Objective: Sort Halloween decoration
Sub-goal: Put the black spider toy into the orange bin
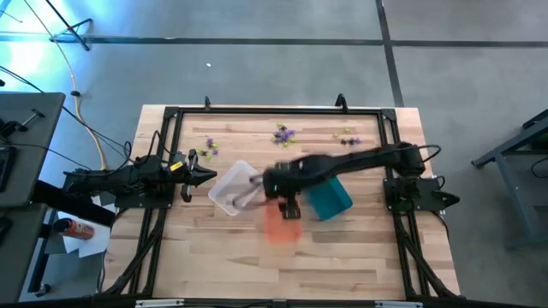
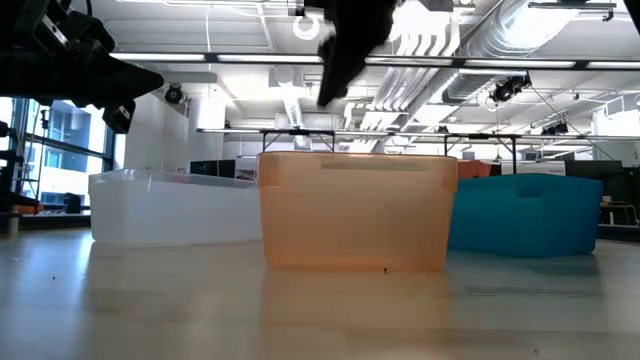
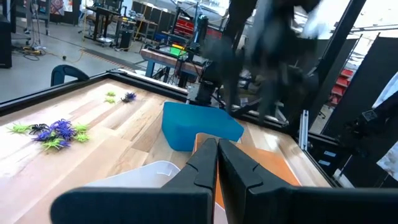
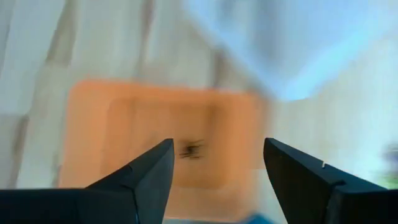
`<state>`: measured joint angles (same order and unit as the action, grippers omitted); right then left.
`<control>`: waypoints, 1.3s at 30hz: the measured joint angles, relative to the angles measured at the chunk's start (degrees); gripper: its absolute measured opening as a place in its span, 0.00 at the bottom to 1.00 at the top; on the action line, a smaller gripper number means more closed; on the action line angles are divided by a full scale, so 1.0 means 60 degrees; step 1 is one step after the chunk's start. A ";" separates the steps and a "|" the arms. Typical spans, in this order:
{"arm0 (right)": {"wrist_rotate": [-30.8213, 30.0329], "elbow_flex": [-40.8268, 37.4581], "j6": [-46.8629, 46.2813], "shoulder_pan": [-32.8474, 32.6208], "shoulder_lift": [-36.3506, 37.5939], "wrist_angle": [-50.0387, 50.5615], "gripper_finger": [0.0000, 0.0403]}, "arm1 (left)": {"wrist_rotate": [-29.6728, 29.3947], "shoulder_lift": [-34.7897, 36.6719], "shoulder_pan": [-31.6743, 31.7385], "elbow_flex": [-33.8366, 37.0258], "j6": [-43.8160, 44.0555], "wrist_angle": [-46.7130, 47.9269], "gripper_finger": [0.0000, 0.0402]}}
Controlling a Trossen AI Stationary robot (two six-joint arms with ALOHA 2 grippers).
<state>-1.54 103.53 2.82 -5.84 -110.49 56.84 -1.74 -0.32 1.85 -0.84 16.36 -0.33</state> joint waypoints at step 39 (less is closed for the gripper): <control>-0.0235 -0.5341 -0.1848 0.2969 0.6413 -0.4787 0.56 | -0.4612 -0.0126 0.0011 -0.0106 0.3460 -0.6484 0.01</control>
<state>-2.95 71.48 -8.27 11.98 -72.01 28.12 -29.41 -1.07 1.91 -1.47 37.12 -39.23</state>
